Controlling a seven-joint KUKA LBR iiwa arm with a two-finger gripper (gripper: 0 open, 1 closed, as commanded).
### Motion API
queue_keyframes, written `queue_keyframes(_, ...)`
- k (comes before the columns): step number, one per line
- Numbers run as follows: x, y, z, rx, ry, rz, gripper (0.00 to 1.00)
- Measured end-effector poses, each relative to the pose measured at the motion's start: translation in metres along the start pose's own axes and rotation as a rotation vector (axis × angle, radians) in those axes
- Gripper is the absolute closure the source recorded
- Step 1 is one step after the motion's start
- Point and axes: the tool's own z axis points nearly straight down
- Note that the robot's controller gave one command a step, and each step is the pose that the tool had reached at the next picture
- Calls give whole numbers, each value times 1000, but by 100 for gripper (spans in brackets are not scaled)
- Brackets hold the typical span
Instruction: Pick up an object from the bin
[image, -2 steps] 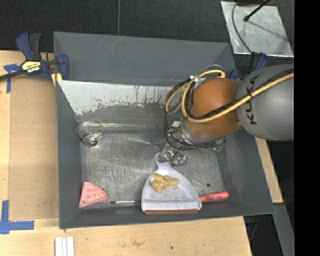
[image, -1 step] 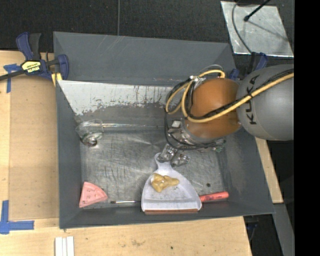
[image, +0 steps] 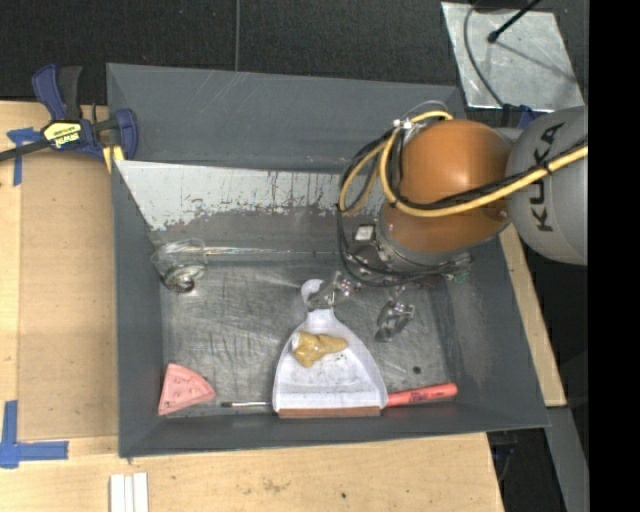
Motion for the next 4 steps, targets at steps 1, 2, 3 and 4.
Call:
queue_keyframes(1, -7, -2, -56, 1, 0, -68, 0)
queue_keyframes(2, -31, 34, 11, 2, -1, -101, 100)
queue_keyframes(3, -31, 34, 11, 2, -1, -99, 0)
queue_keyframes(4, -31, 34, 11, 2, -1, -99, 0)
